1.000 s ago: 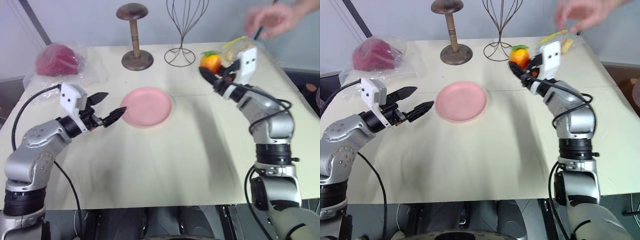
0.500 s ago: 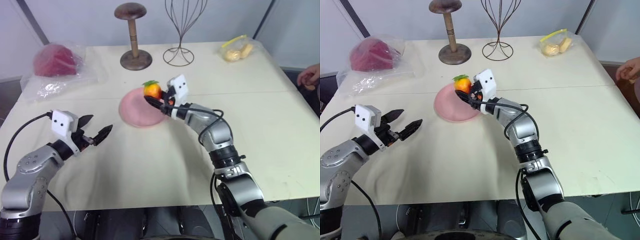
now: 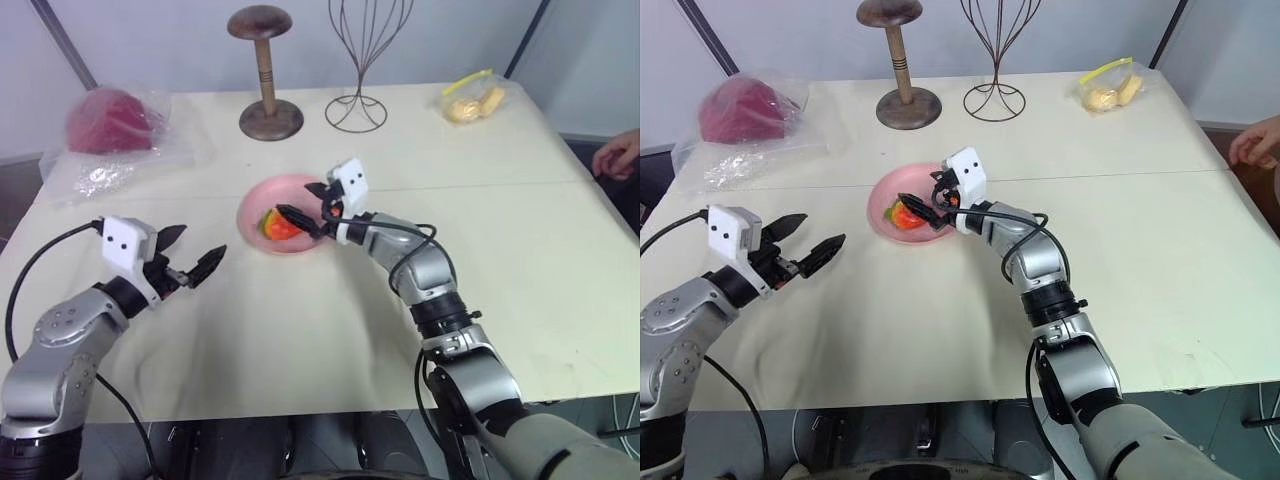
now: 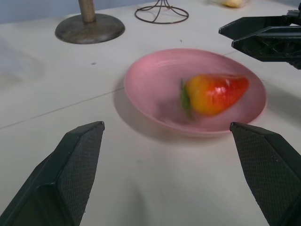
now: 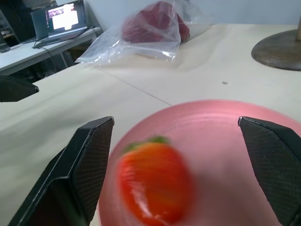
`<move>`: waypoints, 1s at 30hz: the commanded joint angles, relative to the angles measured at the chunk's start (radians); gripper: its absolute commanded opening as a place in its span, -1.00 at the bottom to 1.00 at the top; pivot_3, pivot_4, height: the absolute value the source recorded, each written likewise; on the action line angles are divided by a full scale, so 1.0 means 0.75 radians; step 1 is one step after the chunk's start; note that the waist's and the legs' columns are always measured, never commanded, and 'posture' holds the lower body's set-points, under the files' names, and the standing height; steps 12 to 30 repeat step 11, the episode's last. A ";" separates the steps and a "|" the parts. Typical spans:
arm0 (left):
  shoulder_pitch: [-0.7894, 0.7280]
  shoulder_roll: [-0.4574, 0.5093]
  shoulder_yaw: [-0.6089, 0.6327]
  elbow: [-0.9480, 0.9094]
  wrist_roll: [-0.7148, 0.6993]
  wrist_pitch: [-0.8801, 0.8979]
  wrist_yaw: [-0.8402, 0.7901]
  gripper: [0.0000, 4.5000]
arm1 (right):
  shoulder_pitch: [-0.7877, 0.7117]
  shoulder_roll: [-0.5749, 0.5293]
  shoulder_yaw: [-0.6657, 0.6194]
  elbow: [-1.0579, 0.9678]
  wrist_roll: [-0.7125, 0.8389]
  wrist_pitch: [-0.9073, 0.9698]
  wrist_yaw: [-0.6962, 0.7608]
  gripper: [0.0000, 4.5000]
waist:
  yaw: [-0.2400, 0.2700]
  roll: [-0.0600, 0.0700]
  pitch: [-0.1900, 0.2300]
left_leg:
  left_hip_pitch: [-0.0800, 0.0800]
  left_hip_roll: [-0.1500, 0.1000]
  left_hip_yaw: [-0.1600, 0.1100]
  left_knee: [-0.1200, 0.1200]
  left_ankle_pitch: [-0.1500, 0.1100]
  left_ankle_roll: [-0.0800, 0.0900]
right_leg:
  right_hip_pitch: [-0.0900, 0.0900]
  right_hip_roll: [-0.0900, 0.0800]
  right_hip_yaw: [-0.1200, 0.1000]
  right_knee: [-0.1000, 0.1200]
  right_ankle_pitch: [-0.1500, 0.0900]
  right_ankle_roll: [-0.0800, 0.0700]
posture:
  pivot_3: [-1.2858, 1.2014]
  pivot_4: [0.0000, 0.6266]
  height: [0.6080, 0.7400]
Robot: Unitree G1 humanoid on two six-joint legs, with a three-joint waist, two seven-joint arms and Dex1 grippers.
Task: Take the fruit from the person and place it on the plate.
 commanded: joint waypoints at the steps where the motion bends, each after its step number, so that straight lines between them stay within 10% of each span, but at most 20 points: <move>1: -0.038 -0.005 0.053 -0.013 -0.004 -0.037 0.018 1.00 | -0.060 -0.031 -0.056 -0.095 0.016 -0.018 0.003 0.99 | 0.001 0.000 0.000 | 0.000 0.000 0.000 0.000 0.000 0.000 | 0.000 0.000 0.000 0.000 0.000 0.000 | 0.03 -0.52 1.00; 11: -0.081 -0.050 0.134 0.104 0.077 -0.160 0.120 1.00 | 0.002 -0.423 -0.286 -0.180 -0.006 -0.050 -0.017 0.99 | 0.005 0.000 0.000 | 0.000 -0.001 0.000 0.000 0.000 0.000 | 0.000 -0.001 0.000 0.000 0.000 0.000 | 0.03 -0.52 1.00; 30: -0.081 -0.050 0.134 0.104 0.077 -0.160 0.120 1.00 | 0.002 -0.423 -0.286 -0.180 -0.006 -0.050 -0.017 0.99 | 0.005 0.000 0.000 | 0.000 -0.001 0.000 0.000 0.000 0.000 | 0.000 -0.001 0.000 0.000 0.000 0.000 | 0.03 -0.52 1.00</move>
